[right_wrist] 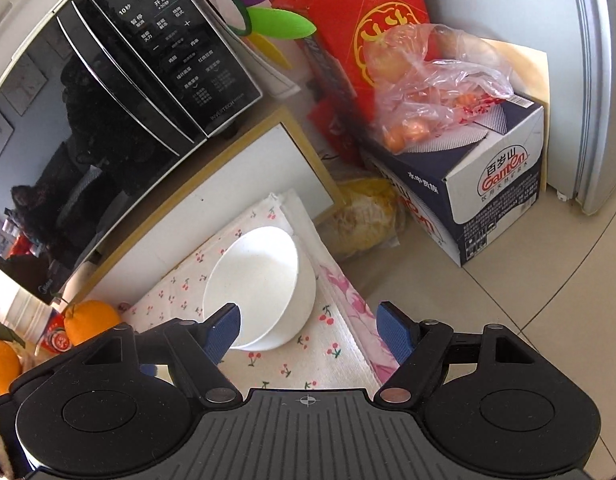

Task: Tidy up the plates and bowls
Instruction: 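Move both tools to the rim of a white bowl by the microwave, then close both tools on the white bowl rim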

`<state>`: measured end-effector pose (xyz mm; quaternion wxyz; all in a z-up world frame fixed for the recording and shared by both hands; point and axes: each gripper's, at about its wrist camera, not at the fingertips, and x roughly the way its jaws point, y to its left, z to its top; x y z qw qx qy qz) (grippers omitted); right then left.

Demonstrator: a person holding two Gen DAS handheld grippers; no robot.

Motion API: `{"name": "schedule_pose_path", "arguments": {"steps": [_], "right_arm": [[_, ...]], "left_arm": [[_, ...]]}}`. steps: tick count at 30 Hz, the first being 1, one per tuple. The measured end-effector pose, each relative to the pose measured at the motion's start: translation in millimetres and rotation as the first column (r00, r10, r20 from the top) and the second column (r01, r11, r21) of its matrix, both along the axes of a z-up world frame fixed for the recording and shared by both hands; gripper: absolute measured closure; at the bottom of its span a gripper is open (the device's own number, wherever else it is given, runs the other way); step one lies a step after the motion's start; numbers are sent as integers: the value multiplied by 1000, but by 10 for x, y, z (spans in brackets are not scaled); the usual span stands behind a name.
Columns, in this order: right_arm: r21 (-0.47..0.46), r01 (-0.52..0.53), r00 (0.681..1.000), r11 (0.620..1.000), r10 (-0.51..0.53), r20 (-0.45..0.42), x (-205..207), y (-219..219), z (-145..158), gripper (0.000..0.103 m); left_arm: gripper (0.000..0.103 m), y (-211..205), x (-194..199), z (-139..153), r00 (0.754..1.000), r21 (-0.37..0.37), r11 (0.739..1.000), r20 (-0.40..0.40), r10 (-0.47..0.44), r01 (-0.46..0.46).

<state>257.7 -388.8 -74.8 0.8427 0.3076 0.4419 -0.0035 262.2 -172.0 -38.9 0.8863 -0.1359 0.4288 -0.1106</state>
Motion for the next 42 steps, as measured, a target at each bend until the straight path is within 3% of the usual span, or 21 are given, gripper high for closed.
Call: {"name": "schedule_pose_path", "arguments": {"steps": [3,8,12,16,19,24,37,42], "right_arm": [[7,-1,1000,1000,1,-13,120,21,-101,35],[40,2,1000,999,-1,-31,250,60,-258,57],[-3,-20,999,1000,20,-26,298,143,-279,70],[1,-30,999,1000,30,-36,337,178,-318,82],[-27,-39,998,999,38,-41,344,224,-325,90],[-43,-37,999,998,35,-40,324,212,-259,90],[-57,-122,991,991,125,40,16,226,413,90],[-66,-174,981,983,179,76,-210,337,683,90]], "left_arm": [[48,-73,81,-60,1000,-3,1000,-9,-13,13],[60,-193,149,-119,999,23,999,-2,-40,40],[69,-228,195,-155,999,45,998,-13,-49,49],[72,-274,233,-169,998,63,996,2,-70,70],[82,-326,244,-212,997,77,994,-13,-77,77],[94,-320,198,-172,997,90,993,-4,-71,71],[94,-88,-310,291,998,17,1000,59,-18,17],[94,2,-607,520,993,43,999,119,-1,-5]]}}
